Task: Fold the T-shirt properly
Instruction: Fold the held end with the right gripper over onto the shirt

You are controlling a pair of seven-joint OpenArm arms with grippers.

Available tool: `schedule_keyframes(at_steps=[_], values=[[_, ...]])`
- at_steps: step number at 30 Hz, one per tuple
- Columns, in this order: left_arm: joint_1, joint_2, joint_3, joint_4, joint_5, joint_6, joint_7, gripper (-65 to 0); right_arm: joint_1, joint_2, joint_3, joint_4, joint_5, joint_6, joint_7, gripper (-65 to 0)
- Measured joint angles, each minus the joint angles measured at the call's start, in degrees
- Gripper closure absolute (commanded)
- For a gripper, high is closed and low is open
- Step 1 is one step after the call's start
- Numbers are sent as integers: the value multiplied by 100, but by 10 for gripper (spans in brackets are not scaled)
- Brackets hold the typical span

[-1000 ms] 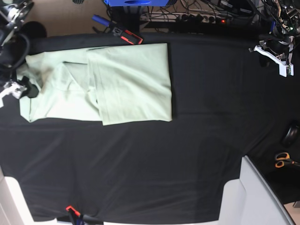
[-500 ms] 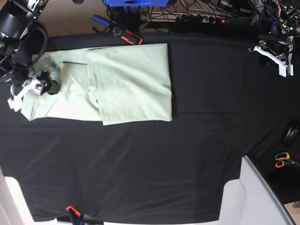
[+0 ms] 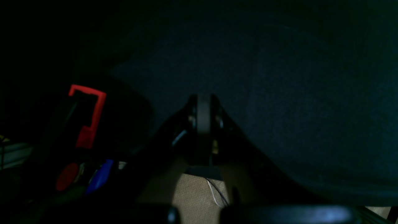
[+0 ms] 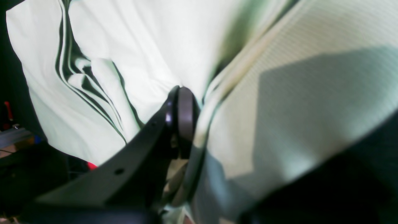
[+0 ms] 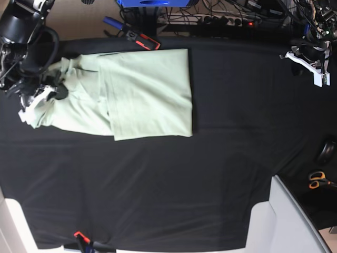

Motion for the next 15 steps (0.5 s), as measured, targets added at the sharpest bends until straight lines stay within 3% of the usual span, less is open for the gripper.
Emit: schedule_keyframes(at_steps=[15], values=[[-2, 2, 0, 0, 0, 0, 0, 0, -33, 1045, 0, 645, -46, -2, 13, -3]])
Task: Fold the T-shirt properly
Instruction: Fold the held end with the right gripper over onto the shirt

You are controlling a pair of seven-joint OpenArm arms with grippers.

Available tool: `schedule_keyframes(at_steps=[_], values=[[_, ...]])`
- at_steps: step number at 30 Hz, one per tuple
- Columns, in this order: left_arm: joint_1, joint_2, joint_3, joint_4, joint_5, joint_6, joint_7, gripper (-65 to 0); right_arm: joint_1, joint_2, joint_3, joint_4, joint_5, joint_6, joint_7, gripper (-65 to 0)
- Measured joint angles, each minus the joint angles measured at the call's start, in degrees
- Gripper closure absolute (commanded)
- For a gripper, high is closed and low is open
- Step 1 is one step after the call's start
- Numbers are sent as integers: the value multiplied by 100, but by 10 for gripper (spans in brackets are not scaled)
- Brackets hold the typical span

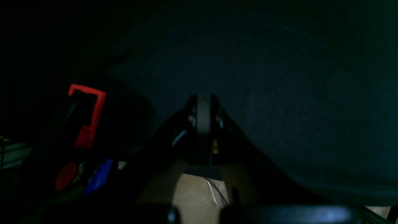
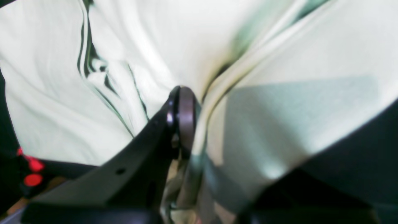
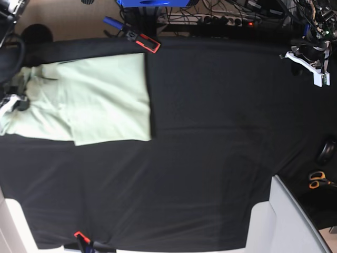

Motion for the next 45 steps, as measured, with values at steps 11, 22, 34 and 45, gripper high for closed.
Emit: schedule_keyframes(at_steps=[11, 22, 34, 45], values=[[-33, 4, 7, 0, -4, 0, 2, 0, -560, -138, -1320, 1989, 20, -2479, 0, -3], [-20, 0, 4, 0, 0, 0, 0, 0, -761, -361, -2833, 2739, 26, -4260, 11, -3], [-33, 0, 7, 0, 0, 0, 0, 0, -748, -466, -4041, 2885, 26, -5608, 74, -3], [-33, 2, 7, 0, 0, 0, 0, 0, -732, -621, -4190, 2881, 26, -5650, 74, -9]])
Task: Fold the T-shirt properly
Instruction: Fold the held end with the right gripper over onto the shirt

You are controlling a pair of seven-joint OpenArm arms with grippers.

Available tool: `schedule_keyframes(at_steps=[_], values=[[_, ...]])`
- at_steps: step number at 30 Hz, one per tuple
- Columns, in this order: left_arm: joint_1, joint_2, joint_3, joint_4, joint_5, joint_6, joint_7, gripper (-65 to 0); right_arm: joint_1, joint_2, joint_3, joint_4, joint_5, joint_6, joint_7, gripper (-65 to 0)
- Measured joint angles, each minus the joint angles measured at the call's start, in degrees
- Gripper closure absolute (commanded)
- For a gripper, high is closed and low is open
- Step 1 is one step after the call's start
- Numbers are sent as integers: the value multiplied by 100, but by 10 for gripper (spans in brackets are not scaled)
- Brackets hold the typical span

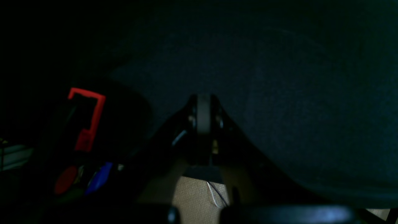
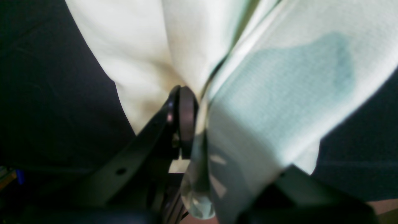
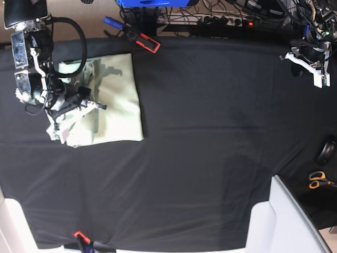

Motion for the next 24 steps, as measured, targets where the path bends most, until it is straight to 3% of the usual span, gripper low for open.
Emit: schedule_keyframes(at_steps=[4, 10, 12, 24], values=[[0, -2, 0, 0, 2, 0, 0, 0, 0, -50, 2, 0, 0, -199, 2, -41], [0, -2, 0, 0, 0, 0, 2, 0, 0, -302, -17, 0, 24, -389, -52, -293], [0, 0, 0, 0, 0, 0, 0, 0, 2, -317, -223, 2, 7, -411, -11, -337], [0, 0, 0, 0, 0, 0, 0, 0, 15, -350, -1266, 640, 44, -1287, -46, -342]])
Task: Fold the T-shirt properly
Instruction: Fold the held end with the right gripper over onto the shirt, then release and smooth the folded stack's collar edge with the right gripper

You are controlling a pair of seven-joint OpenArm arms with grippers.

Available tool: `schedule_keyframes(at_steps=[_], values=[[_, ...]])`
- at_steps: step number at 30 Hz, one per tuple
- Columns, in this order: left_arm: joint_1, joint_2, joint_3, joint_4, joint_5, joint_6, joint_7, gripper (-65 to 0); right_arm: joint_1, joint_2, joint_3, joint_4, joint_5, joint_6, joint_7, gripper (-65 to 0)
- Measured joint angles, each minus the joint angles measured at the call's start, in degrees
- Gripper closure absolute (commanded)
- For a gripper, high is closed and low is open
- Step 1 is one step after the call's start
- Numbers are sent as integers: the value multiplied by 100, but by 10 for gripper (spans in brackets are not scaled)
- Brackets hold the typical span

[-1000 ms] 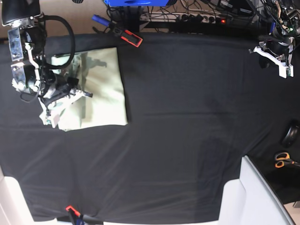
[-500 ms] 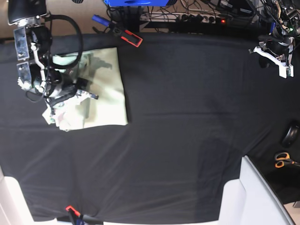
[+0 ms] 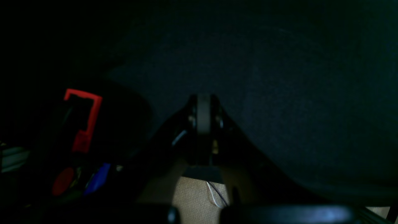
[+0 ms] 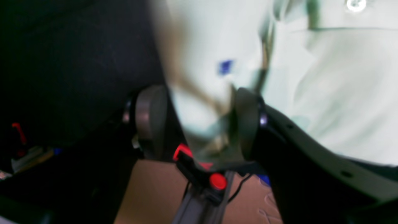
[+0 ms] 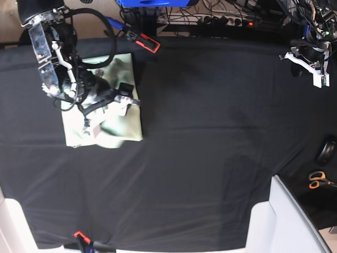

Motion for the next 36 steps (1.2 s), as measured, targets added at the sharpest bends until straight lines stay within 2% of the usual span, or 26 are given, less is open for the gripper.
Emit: schedule_keyframes(at_steps=[8, 12, 15, 17, 18, 19, 20, 22, 25, 28, 32, 34, 36], values=[[4, 7, 0, 0, -20, 0, 2, 0, -79, 0, -256, 422, 22, -57, 11, -340], [17, 17, 0, 0, -17, 0, 2, 0, -374, 4, 245, 804, 57, -55, 42, -340], [20, 15, -2, 0, -20, 0, 0, 0, -627, 48, 490, 863, -9, -55, 479, -340], [24, 22, -7, 0, -22, 0, 0, 0, -955, 66, 490, 863, -4, -50, 1019, -334], [33, 20, -9, 0, -26, 0, -2, 0, -1154, 63, 490, 866, 17, -55, 1204, -309], [37, 15, -9, 0, -20, 0, 2, 0, -1394, 90, 466, 863, 42, -52, 1499, -254], [35, 17, -2, 0, -17, 2, 2, 0, -1567, 142, 431, 863, 66, -57, 1718, -183], [31, 17, -2, 0, -24, 0, -2, 0, -1875, 192, 420, 859, 85, -57, 2286, 0], [-2, 28, 11, 0, -24, 0, 0, 0, -2223, 179, 398, 863, 11, -57, 2852, -28], [-2, 26, 11, 0, -20, 2, -2, 0, -2402, 175, 28, 859, 98, -57, 2846, 0], [-15, 24, 11, 0, -20, -2, 2, 0, -2369, 105, -260, 859, 83, -55, 2909, -44], [-17, 15, 11, 0, -22, 0, -2, 0, -2441, -44, -256, 857, 59, -57, 2933, -84], [-17, 13, 11, 0, -22, -4, 0, 0, -2476, -90, -282, 846, 87, -57, 2918, -164]])
